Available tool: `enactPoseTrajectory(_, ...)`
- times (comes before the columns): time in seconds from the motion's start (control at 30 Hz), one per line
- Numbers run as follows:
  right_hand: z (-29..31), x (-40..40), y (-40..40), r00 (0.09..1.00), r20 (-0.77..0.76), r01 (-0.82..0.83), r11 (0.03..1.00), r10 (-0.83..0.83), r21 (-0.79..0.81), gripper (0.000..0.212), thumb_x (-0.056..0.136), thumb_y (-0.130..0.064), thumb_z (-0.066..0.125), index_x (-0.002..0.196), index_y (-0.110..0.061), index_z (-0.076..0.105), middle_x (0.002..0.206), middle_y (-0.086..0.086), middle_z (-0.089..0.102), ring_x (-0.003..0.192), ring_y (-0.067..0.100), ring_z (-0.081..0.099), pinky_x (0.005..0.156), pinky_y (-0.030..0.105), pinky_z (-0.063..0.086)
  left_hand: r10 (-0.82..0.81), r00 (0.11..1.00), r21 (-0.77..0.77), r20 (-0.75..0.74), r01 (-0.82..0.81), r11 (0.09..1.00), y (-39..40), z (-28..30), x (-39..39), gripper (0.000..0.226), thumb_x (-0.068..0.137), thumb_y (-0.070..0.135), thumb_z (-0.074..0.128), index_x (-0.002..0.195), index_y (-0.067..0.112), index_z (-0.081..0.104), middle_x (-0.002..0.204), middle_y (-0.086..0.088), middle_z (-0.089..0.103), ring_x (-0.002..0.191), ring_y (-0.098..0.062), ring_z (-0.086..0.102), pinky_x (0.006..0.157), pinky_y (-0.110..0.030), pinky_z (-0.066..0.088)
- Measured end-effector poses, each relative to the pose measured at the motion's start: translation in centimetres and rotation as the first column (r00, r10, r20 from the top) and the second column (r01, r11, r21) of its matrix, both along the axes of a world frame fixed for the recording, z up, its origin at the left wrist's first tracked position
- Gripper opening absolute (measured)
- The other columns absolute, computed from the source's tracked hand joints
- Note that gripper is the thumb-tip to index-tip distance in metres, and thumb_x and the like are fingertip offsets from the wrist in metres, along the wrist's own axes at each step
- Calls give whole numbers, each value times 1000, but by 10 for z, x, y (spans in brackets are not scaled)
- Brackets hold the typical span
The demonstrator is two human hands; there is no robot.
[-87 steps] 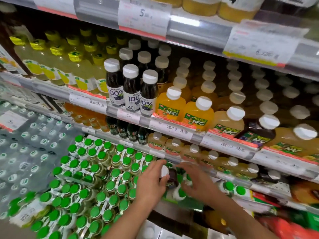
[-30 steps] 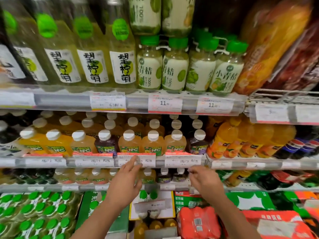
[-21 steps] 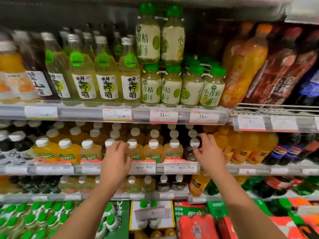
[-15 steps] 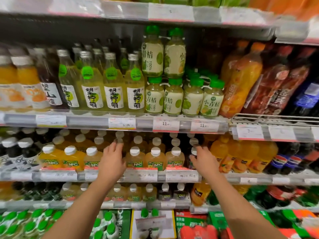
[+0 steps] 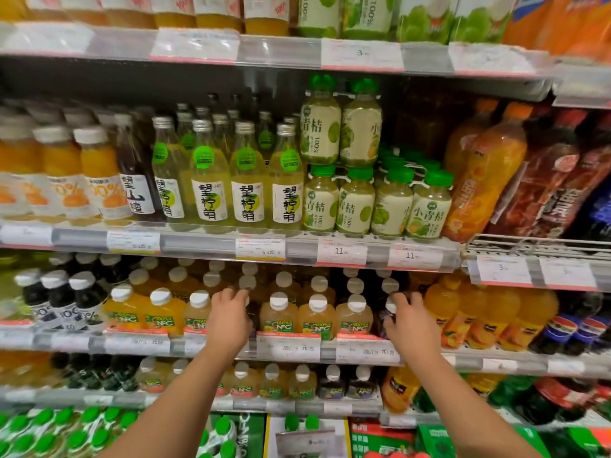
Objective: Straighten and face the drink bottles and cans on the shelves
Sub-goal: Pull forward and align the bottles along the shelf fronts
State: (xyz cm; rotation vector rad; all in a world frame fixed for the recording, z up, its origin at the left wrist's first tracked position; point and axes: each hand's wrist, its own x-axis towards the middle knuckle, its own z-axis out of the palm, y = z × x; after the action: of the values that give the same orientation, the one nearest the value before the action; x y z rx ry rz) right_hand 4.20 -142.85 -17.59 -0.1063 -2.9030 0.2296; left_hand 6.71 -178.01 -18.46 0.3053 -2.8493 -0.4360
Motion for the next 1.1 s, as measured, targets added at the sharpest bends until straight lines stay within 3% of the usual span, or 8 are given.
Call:
enactPoseTrajectory(0.1, 0, -3, -21, 992, -29, -126, 992, 125, -26, 49, 96, -36, 59, 142, -23, 51, 128, 2, 52, 94, 21, 66, 60, 30, 52, 8, 1000, 63, -7, -8, 998, -3, -1, -1, 50, 92, 10, 62, 140, 19, 52, 134, -6, 53, 123, -27, 50, 99, -34, 46)
enactPoseTrajectory(0.2, 2, -11, -36, 980, 96, -172, 984, 176, -48, 52, 100, -44, 53, 146, -22, 44, 136, 4, 49, 111, 26, 62, 77, 36, 53, 15, 1000, 89, -20, -13, 996, -8, -4, -4, 47, 92, 10, 65, 137, 20, 54, 129, -5, 53, 117, -25, 54, 94, -33, 50)
enactPoseTrajectory(0.3, 0, -10, -46, 966, 156, -198, 978, 206, -66, 55, 100, -45, 55, 147, -21, 39, 134, 3, 51, 113, 25, 61, 83, 37, 53, -10, 999, 77, -37, 13, 997, -15, -11, -4, 51, 90, 6, 66, 137, 21, 55, 125, -3, 56, 114, -24, 56, 92, -33, 52)
enactPoseTrajectory(0.5, 3, -18, -53, 972, 200, -127, 992, 124, 1, 51, 95, -50, 59, 135, -20, 48, 117, 1, 66, 106, 24, 66, 69, 36, 51, -43, 998, 51, -37, 45, 998, -22, -10, 1, 45, 87, 10, 70, 124, 32, 58, 112, 5, 58, 102, -19, 58, 76, -29, 51)
enactPoseTrajectory(0.67, 14, -19, -55, 970, 213, -123, 992, 121, -4, 38, 96, -47, 61, 121, -19, 58, 103, -1, 70, 97, 23, 68, 69, 36, 55, -66, 996, 68, -59, 70, 995, -26, -11, 12, 49, 81, 11, 76, 120, 36, 61, 110, 12, 54, 99, -13, 56, 71, -22, 49)
enactPoseTrajectory(0.77, 29, -7, -56, 984, 117, -130, 990, 137, -63, 37, 95, -48, 63, 116, -18, 54, 99, -5, 69, 95, 20, 68, 65, 35, 54, -56, 990, 145, -127, 75, 987, -27, 0, 22, 50, 75, 7, 81, 113, 34, 63, 108, 14, 54, 93, -12, 58, 61, -19, 40)
enactPoseTrajectory(0.93, 49, 29, -66, 971, -149, -211, 961, 186, -177, 35, 92, -46, 66, 117, -36, 44, 72, -17, 52, 67, 14, 58, 47, 30, 38, 49, 936, 368, -349, 89, 926, -30, 29, 48, 37, 88, 14, 75, 118, 31, 62, 115, 16, 52, 89, -10, 60, 69, -24, 45)
enactPoseTrajectory(1.1, 52, 50, -103, 940, -241, -322, 860, 242, -395, 35, 90, -51, 67, 115, -41, 46, 84, -12, 66, 76, 17, 63, 63, 34, 49, 133, 900, 496, -415, 101, 862, -36, 43, 81, 37, 90, 19, 74, 119, 36, 61, 115, 18, 55, 85, -9, 61, 74, -31, 54)
